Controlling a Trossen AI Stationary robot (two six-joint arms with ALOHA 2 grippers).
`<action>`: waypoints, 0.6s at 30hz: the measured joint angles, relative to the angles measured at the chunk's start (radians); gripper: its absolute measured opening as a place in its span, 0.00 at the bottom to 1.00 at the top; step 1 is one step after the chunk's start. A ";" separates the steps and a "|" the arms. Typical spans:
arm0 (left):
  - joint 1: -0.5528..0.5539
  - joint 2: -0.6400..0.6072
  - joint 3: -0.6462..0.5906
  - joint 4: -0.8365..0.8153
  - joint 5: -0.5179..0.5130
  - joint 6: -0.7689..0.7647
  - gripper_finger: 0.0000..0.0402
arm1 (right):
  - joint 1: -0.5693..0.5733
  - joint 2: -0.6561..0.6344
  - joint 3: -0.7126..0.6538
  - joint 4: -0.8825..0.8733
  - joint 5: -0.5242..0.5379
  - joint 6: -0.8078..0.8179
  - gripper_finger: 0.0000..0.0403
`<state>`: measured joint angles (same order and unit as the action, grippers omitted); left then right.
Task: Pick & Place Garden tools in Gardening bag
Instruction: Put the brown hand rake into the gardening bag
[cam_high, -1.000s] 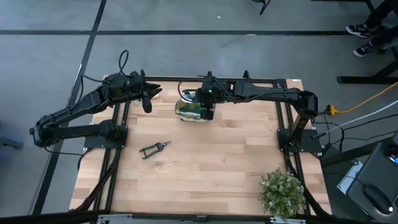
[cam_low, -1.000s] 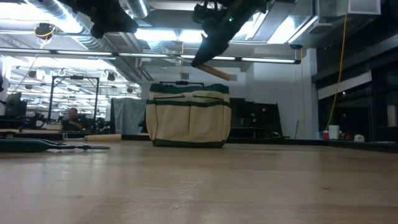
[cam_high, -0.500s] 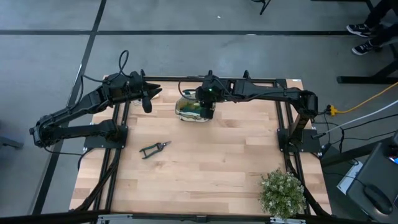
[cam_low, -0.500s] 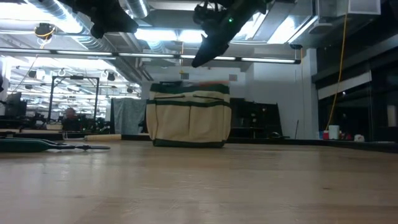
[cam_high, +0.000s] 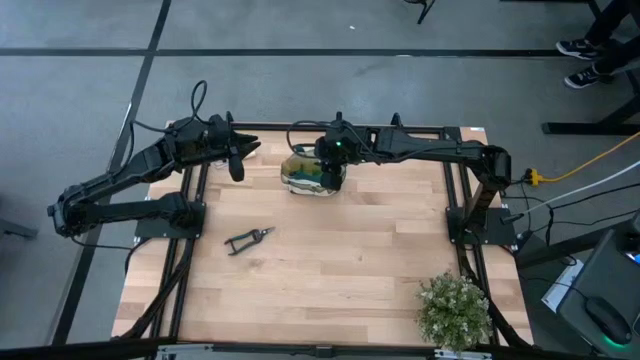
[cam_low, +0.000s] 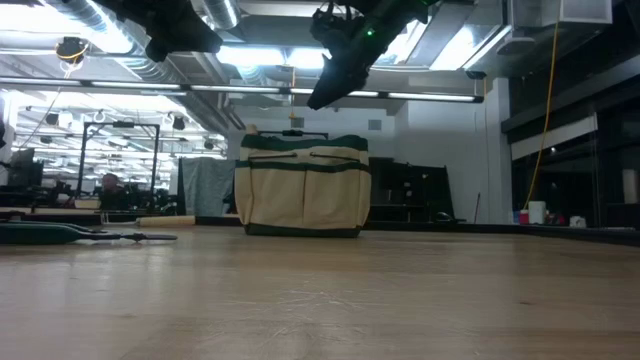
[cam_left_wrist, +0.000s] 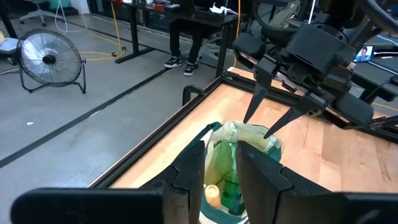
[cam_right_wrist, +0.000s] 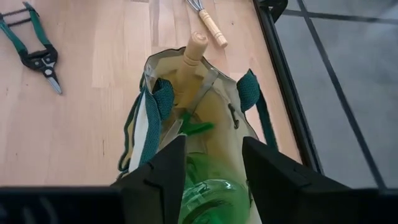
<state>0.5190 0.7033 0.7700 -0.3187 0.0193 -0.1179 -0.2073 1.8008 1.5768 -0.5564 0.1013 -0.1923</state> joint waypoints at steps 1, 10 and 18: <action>0.000 0.000 0.000 0.000 0.000 0.000 0.21 | 0.000 0.000 0.000 0.000 0.000 0.015 0.40; 0.000 0.000 0.000 0.000 0.000 0.000 0.21 | 0.000 0.000 0.000 0.000 -0.046 0.084 0.40; 0.000 0.000 0.000 0.000 0.000 0.000 0.21 | 0.000 0.000 0.000 0.002 -0.152 0.206 0.40</action>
<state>0.5190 0.7033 0.7700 -0.3187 0.0193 -0.1180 -0.2070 1.8008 1.5772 -0.5549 -0.0508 0.0140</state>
